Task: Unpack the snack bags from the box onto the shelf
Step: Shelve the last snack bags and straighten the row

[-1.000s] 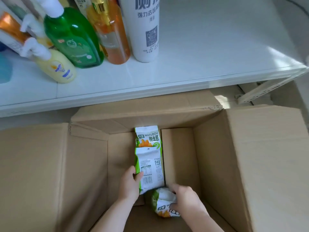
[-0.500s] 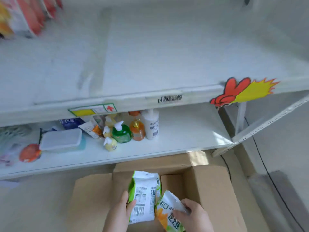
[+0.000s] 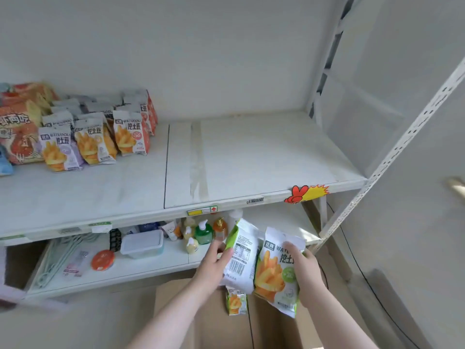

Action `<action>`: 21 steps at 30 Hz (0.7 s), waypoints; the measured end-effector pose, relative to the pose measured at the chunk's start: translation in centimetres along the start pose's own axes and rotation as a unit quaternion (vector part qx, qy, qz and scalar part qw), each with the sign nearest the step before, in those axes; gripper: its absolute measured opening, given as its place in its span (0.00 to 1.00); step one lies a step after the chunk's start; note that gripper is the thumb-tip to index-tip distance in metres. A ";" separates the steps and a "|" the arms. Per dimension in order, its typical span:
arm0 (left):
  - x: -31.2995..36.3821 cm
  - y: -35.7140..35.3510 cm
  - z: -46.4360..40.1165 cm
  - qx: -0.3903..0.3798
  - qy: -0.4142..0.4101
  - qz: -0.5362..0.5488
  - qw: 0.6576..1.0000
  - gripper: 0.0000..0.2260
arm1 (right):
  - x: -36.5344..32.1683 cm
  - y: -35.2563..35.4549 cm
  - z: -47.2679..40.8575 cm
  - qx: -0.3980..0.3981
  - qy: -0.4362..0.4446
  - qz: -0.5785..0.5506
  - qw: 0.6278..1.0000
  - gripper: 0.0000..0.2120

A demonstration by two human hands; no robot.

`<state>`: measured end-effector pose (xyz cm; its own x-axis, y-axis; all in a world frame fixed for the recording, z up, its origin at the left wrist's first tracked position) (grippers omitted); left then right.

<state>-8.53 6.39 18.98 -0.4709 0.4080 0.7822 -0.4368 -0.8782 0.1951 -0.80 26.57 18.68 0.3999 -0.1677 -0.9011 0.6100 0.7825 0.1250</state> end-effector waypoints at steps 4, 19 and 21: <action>2.2 1.0 0.7 0.013 -0.011 0.022 1.000 0.17 | -2.0 -0.4 0.5 -0.012 -0.015 -0.008 1.000 0.28; -4.8 0.2 7.5 -0.094 0.152 0.237 0.955 0.24 | 2.8 0.7 6.0 -0.215 0.018 0.008 0.977 0.29; -7.1 0.8 8.6 -0.069 0.154 0.257 0.952 0.18 | 3.8 0.4 7.4 -0.230 0.019 0.005 0.973 0.16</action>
<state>1.09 0.66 18.63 -0.8429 0.0068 0.5380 -0.1751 -0.9490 -0.2623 6.04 21.80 18.41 0.3742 -0.1430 -0.9163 0.2321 0.9710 -0.0568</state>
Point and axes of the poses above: each hand's wrist, its own z-axis away from the middle knuckle, its own y-axis out of the back of the hand, x = y × z, the point moved 4 cm from there along -z, towards the middle knuckle, and after that the axes turned 12 degrees about y, right-handed, at the moved point
